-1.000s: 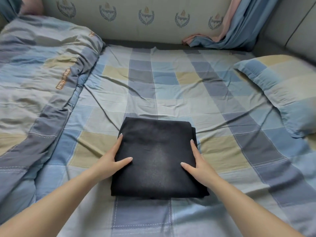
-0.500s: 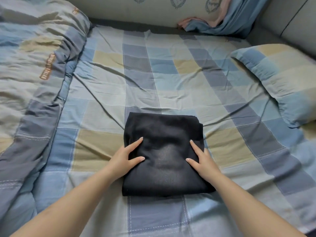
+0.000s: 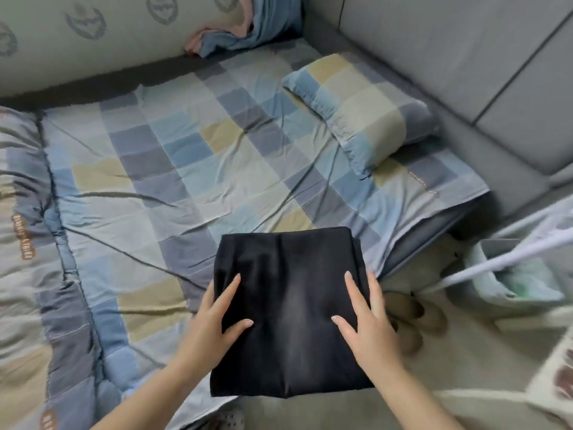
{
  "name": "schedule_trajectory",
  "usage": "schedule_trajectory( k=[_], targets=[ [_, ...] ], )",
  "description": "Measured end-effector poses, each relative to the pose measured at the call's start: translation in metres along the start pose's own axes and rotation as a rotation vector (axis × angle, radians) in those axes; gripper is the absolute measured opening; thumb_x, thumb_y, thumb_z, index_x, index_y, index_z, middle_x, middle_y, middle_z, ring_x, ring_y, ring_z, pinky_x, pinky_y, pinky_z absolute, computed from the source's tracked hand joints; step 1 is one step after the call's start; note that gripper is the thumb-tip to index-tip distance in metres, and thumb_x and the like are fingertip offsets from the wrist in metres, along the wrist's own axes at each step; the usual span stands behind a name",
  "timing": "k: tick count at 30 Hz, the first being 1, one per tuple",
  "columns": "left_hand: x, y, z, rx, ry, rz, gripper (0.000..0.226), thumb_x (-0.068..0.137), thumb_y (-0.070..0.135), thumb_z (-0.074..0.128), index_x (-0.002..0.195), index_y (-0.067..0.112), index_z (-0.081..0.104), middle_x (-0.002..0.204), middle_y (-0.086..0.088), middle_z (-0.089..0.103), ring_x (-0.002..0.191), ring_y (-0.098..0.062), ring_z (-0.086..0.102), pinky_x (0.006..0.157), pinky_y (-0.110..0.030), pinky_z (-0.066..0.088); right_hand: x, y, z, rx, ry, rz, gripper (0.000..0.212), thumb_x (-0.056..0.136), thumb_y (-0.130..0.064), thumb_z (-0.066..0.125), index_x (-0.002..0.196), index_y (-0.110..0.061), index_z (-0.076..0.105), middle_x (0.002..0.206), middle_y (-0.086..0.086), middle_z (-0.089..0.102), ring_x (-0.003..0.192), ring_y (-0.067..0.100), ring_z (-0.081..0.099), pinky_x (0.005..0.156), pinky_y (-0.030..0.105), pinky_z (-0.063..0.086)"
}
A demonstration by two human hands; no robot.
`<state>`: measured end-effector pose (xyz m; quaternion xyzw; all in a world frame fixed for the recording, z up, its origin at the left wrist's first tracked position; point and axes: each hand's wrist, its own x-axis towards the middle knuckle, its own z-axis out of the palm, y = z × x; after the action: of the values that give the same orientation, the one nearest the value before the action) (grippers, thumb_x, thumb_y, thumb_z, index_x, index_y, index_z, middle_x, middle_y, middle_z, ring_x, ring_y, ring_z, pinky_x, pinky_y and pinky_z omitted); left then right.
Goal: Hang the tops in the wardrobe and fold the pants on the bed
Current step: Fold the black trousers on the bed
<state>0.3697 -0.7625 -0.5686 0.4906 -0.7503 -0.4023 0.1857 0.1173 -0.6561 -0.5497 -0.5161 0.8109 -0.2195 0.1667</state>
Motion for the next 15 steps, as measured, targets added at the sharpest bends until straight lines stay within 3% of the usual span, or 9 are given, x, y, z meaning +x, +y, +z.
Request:
schedule_trajectory(
  k=[2, 3, 5, 7, 9, 11, 12, 15],
  targets=[
    [-0.004, 0.065, -0.014, 0.013, -0.061, 0.093, 0.094, 0.080, 0.029, 0.073, 0.141, 0.048, 0.004, 0.148, 0.033, -0.005, 0.132, 0.023, 0.000, 0.104, -0.006, 0.016, -0.034, -0.011, -0.064, -0.006, 0.110, 0.034, 0.093, 0.079, -0.027, 0.076, 0.144, -0.035, 0.009, 0.159, -0.003, 0.002, 0.131, 0.021, 0.043, 0.071, 0.023, 0.051],
    [-0.005, 0.091, -0.019, 0.040, -0.099, 0.120, 0.100, 0.080, 0.031, 0.073, 0.142, 0.047, -0.005, 0.150, 0.031, -0.010, 0.134, 0.018, 0.008, 0.104, -0.011, 0.023, -0.049, -0.016, -0.093, -0.009, 0.151, 0.067, 0.094, 0.076, -0.024, 0.079, 0.145, -0.030, 0.016, 0.159, 0.001, 0.006, 0.131, 0.023, 0.044, 0.066, 0.022, 0.052],
    [-0.011, 0.137, -0.029, 0.122, -0.175, 0.155, 0.107, 0.081, 0.042, 0.068, 0.139, 0.045, -0.022, 0.152, 0.028, -0.021, 0.126, -0.002, 0.043, 0.093, -0.021, 0.041, -0.079, -0.025, -0.134, -0.024, 0.198, 0.105, 0.091, 0.069, -0.020, 0.084, 0.145, -0.023, 0.033, 0.157, 0.011, 0.017, 0.125, 0.027, 0.052, 0.053, 0.020, 0.054],
    [-0.010, 0.187, -0.035, 0.221, -0.265, 0.303, 0.103, 0.079, 0.056, 0.056, 0.136, 0.045, -0.029, 0.149, 0.028, -0.030, 0.106, -0.013, 0.060, 0.078, -0.023, 0.051, -0.113, -0.031, -0.178, -0.058, 0.292, 0.178, 0.081, 0.066, -0.019, 0.086, 0.138, -0.019, 0.049, 0.155, 0.013, 0.023, 0.122, 0.020, 0.053, 0.049, 0.017, 0.053],
    [-0.010, 0.232, -0.035, 0.221, -0.324, 0.485, 0.095, 0.078, 0.059, 0.050, 0.138, 0.047, -0.023, 0.147, 0.031, -0.030, 0.120, -0.004, 0.050, 0.080, -0.020, 0.050, -0.151, -0.037, -0.211, -0.078, 0.368, 0.256, 0.071, 0.068, -0.020, 0.084, 0.133, -0.017, 0.055, 0.155, 0.010, 0.024, 0.128, 0.005, 0.039, 0.057, 0.010, 0.051],
    [-0.011, 0.271, -0.031, 0.168, -0.380, 0.618, 0.089, 0.078, 0.059, 0.050, 0.140, 0.047, -0.013, 0.147, 0.035, -0.026, 0.130, 0.009, 0.021, 0.093, -0.019, 0.040, -0.183, -0.040, -0.232, -0.086, 0.440, 0.321, 0.068, 0.068, -0.020, 0.084, 0.130, -0.014, 0.058, 0.154, 0.008, 0.027, 0.129, 0.004, 0.034, 0.060, 0.009, 0.050],
    [-0.020, 0.298, -0.022, 0.162, -0.429, 0.704, 0.088, 0.078, 0.058, 0.051, 0.139, 0.046, -0.011, 0.146, 0.036, -0.026, 0.129, 0.012, 0.015, 0.094, -0.017, 0.037, -0.211, -0.043, -0.249, -0.087, 0.496, 0.385, 0.067, 0.068, -0.020, 0.083, 0.129, -0.012, 0.058, 0.154, 0.008, 0.027, 0.129, 0.003, 0.034, 0.062, 0.010, 0.050],
    [-0.052, 0.355, 0.002, 0.215, -0.533, 0.855, 0.088, 0.080, 0.060, 0.051, 0.136, 0.047, -0.015, 0.144, 0.037, -0.029, 0.122, 0.009, 0.033, 0.081, -0.006, 0.038, -0.275, -0.043, -0.274, -0.104, 0.603, 0.521, 0.065, 0.070, -0.019, 0.081, 0.130, -0.011, 0.057, 0.154, 0.006, 0.026, 0.127, 0.006, 0.045, 0.070, 0.004, 0.043]
  ],
)
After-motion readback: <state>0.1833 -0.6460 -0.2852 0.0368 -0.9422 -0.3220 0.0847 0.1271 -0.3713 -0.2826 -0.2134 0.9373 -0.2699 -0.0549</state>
